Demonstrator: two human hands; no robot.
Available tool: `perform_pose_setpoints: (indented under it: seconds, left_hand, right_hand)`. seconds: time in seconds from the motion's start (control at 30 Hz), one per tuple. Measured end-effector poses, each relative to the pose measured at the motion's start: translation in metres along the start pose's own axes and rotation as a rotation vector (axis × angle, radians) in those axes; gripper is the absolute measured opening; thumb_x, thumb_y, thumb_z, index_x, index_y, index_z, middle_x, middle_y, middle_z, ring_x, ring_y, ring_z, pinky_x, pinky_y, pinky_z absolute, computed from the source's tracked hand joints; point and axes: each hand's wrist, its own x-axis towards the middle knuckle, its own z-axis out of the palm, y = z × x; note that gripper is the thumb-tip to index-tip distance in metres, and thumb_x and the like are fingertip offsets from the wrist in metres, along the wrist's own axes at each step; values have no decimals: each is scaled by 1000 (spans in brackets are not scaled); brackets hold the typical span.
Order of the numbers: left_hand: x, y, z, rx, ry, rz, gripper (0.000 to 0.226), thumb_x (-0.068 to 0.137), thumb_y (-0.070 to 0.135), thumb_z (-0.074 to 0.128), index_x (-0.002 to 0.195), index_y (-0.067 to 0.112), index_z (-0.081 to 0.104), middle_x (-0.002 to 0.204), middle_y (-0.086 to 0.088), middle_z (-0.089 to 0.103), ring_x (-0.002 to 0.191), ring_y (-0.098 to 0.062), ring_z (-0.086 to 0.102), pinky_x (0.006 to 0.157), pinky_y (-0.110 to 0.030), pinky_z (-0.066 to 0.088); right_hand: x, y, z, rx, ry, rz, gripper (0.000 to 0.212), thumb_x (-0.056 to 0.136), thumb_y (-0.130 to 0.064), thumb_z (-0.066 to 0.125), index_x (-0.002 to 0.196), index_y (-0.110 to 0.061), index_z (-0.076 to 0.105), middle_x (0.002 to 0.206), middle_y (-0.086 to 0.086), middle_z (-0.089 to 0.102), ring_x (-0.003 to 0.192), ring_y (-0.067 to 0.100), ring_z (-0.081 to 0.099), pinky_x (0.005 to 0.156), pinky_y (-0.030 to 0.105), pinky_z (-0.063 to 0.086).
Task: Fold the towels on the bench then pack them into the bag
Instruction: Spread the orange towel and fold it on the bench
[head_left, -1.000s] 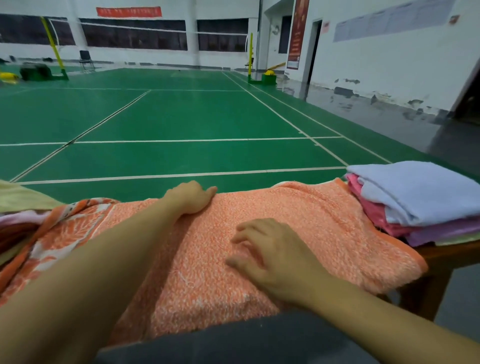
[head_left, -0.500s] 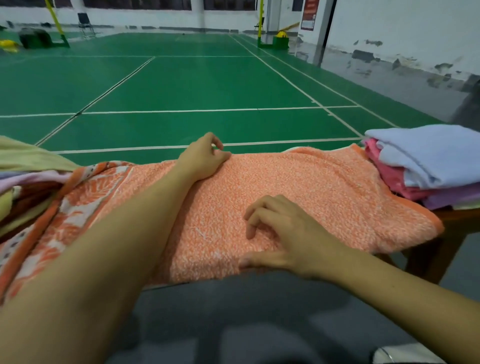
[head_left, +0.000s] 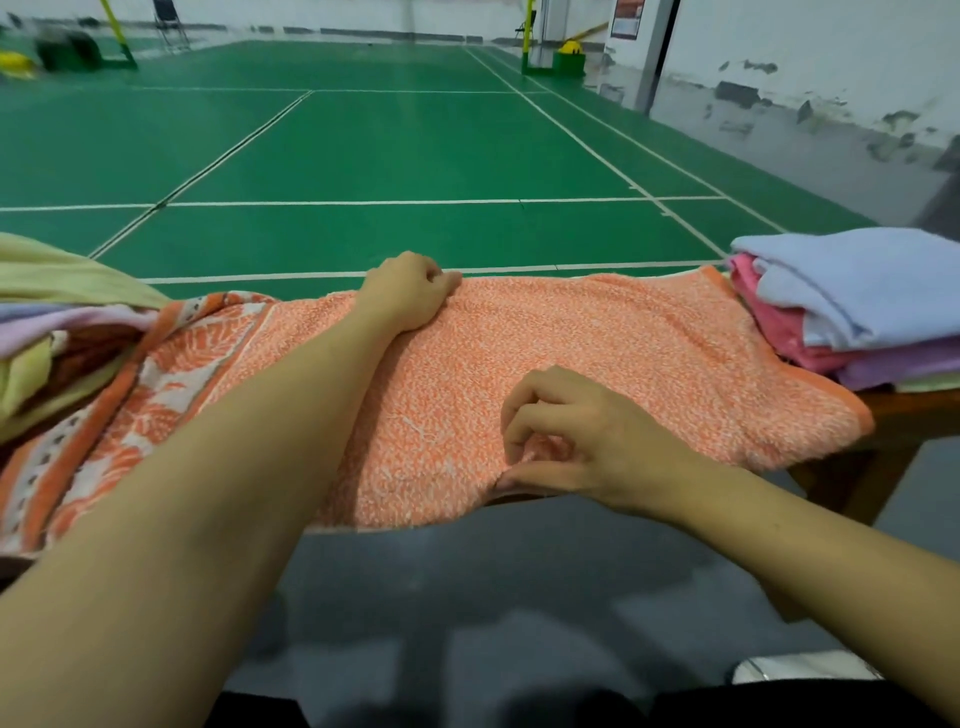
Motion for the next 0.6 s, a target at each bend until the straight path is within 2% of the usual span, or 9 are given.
perform_pose_setpoints:
  seconds: [0.1,0.17,0.27,0.33,0.4,0.5,0.6]
  left_hand:
    - [3,0,-1,-139,63,11,43,101,55,47,87,18,65,83,0,67,82,-23,61,72,-35,44]
    - [3,0,-1,-204,90,8,44,101,53,48,88,14,64,83,-1,66,81,-24,61,71,-34,41]
    - [4,-3,-2,-291,118,16,34,99,51,55,95,18,64,95,2,66,90,-21,61,80,-34,45]
    - [5,-3,-2,-331,135,29,25,98,48,59,101,24,61,104,3,63,98,-19,59,87,-36,46]
    - [4,-4,-2,-348,132,38,23,98,47,59,104,26,60,108,2,63,101,-20,59,91,-37,47]
    - [3,-5,-1,-340,123,38,24,98,47,59,107,25,61,112,-1,66,102,-21,61,92,-39,48]
    - [2,-4,-2,-357,108,29,25,99,47,58,110,24,62,111,1,65,102,-19,60,92,-38,47]
  right_hand:
    - [0,2,-4,2,39,6,19,86,-40,75,85,-21,72,96,-10,63,91,11,55,79,36,45]
    - [4,-3,-12,37,41,40,22,88,-41,73,85,-20,75,92,-11,65,87,9,57,74,35,48]
    - [8,-11,-24,113,-18,116,30,94,-46,63,90,-20,78,89,-13,71,80,6,66,69,35,54]
    - [8,-17,-28,173,-59,244,29,97,-46,59,95,-23,77,76,-11,73,67,4,69,67,24,53]
    - [7,-21,-29,294,-98,376,23,101,-37,58,93,-22,73,61,0,70,52,8,68,61,16,48]
    - [7,-28,-30,478,-45,524,20,101,-30,57,90,-16,67,65,9,70,60,14,73,59,25,56]
    - [10,-29,-31,435,-10,503,15,99,-35,59,92,-22,63,73,2,71,63,5,67,59,24,51]
